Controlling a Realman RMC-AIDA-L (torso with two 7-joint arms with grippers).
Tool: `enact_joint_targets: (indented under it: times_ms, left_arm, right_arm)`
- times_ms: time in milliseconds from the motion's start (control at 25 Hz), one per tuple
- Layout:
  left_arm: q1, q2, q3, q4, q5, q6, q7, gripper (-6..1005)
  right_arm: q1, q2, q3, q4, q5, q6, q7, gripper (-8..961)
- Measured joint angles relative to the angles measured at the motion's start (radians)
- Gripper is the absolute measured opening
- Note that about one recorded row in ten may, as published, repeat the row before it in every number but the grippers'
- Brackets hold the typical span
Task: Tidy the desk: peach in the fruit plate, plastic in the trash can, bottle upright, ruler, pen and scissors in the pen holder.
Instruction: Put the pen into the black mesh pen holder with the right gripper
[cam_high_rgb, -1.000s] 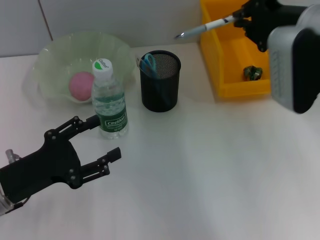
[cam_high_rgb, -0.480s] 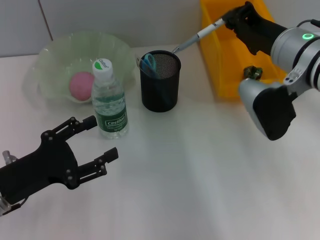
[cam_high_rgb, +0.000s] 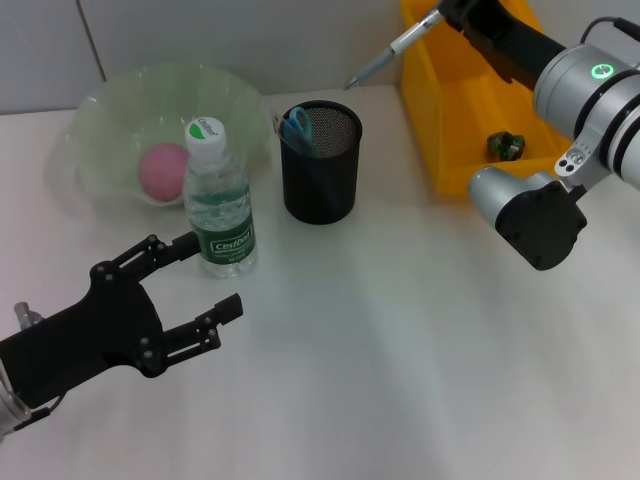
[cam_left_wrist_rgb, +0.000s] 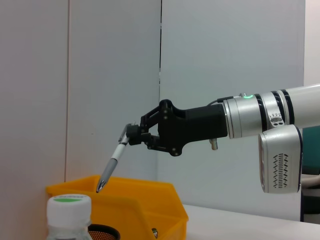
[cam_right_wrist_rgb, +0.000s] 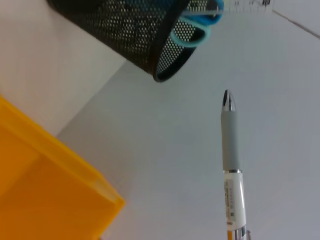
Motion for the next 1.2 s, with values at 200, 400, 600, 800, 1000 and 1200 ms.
enact_joint_targets:
  times_ms: [200, 400, 600, 800, 1000, 1200]
  left_arm:
    - [-0.001, 0.0, -0.001, -0.003, 0.0, 0.0, 0.001, 831]
    - [-0.004, 0.0, 0.0, -0.004, -0.001, 0.0, 0.007, 830]
    - [-0.003, -0.003, 0.0, -0.004, -0.001, 0.008, 0.046, 830]
    - [0.004, -0.005, 0.004, -0.015, -0.004, 0.011, 0.084, 830]
    - [0.001, -0.006, 0.002, -0.043, -0.005, 0.019, 0.124, 830]
    - [-0.004, -0.006, 0.003, -0.063, -0.013, 0.029, 0.147, 830]
  right_arm:
    - [0.008, -0.005, -0.009, -0.009, -0.066, 0.015, -0.001, 108]
    - [0.006, -0.004, -0.027, -0.001, -0.167, 0.051, -0.001, 108]
    - [0.013, -0.003, -0.041, 0.077, -0.251, 0.166, -0.001, 108]
    - [0.016, -0.003, -0.065, 0.102, -0.273, 0.224, -0.033, 108]
    - [0.036, -0.008, -0.082, 0.133, -0.273, 0.268, -0.055, 109]
    - [0.061, -0.026, -0.106, 0.176, -0.274, 0.307, -0.087, 108]
